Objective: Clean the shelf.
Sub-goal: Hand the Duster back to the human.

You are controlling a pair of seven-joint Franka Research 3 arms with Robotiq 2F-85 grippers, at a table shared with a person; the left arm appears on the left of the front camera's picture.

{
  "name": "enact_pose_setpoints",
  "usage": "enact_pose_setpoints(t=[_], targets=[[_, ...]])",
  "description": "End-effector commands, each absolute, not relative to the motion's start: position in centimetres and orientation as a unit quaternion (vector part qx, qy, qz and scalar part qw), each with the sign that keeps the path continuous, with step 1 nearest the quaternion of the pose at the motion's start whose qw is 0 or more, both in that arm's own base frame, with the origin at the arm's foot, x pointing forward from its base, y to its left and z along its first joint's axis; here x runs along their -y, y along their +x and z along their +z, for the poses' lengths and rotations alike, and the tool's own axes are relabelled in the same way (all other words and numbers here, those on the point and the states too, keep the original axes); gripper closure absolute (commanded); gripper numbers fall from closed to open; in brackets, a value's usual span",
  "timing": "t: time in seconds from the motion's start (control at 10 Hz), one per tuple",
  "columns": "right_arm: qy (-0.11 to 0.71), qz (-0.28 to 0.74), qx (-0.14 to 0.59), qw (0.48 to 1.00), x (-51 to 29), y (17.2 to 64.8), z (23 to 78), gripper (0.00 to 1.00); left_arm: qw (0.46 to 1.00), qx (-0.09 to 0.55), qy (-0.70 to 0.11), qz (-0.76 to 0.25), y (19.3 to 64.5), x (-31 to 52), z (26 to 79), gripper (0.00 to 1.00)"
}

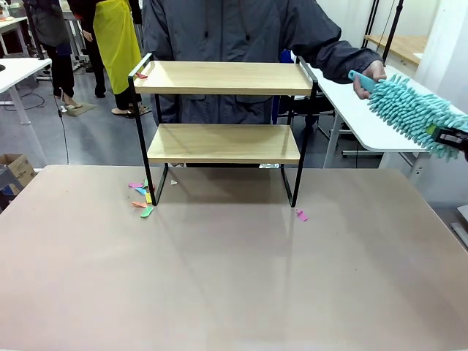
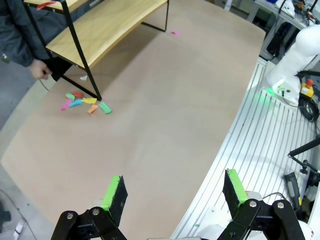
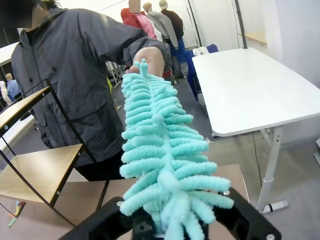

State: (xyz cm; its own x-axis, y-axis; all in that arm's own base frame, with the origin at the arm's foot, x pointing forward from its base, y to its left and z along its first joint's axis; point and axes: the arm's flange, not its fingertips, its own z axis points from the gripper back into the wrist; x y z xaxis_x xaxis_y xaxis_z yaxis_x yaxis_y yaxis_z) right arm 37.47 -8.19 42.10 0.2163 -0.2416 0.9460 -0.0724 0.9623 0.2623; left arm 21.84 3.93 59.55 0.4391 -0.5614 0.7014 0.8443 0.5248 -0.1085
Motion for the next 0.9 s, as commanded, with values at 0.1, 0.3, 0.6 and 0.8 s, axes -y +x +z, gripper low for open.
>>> enact_pose_setpoints(t=[0.1,0.3,0.6,0.8], targets=[[0.125,-0.059,0.624,0.769,7.9,37.3,42.4,0.83,0.808,0.313,-0.237,-0.439,21.8,-3.9,59.6,0.0],[0.126,-0.055,0.623,0.77,8.2,37.5,42.1,0.27,0.808,0.313,-0.237,-0.439,21.8,-3.9,59.6,0.0],[0.152,-0.064,0.619,0.768,8.5,37.6,42.2,0.0,0.808,0.313,-0.237,-0.439,21.8,-3.9,59.6,0.0],[0.224,-0.083,0.612,0.754,9.7,36.9,44.0,0.02,0.808,0.313,-0.237,-0.439,21.8,-3.9,59.6,0.0]])
